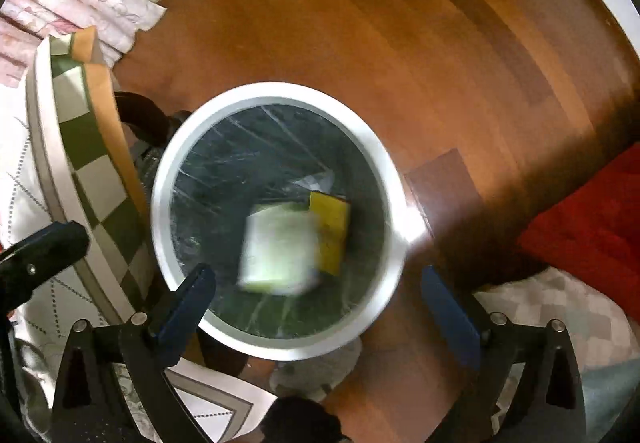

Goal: Collect trash
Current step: 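Carry both boxes over the trash bin and open both grippers to drop them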

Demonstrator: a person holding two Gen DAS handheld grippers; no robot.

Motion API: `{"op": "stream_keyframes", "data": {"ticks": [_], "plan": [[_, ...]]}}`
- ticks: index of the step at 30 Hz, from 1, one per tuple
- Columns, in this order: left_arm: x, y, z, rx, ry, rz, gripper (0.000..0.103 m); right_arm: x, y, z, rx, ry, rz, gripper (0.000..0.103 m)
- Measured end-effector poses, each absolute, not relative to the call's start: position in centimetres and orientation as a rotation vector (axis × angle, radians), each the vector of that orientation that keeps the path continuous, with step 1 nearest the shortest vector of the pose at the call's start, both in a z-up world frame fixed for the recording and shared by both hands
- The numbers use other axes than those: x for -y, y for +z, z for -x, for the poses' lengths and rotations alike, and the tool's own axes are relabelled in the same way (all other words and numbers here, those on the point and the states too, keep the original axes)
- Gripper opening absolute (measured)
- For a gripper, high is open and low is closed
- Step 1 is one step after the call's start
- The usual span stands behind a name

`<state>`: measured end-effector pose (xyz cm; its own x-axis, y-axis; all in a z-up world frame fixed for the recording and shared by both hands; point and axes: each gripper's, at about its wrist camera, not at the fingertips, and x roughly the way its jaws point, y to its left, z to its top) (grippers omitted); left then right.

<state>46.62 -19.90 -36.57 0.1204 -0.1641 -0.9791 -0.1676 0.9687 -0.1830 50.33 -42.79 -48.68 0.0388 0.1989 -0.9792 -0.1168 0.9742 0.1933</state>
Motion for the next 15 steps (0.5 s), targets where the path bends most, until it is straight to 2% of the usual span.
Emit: {"op": "stream_keyframes", "data": {"ticks": [6, 15], "plan": [[20.4, -36.3, -45.7, -1.440, 0.040, 0.187, 0.103, 43.3, -48.0, -49.4, -1.511, 0.163, -0.038, 0.103], [21.3, -34.6, -44.0, -1.399, 0.070, 0.130, 0.103, 44.4, -44.2, -47.6, -1.475, 0.116, -0.025, 0.103]]}}
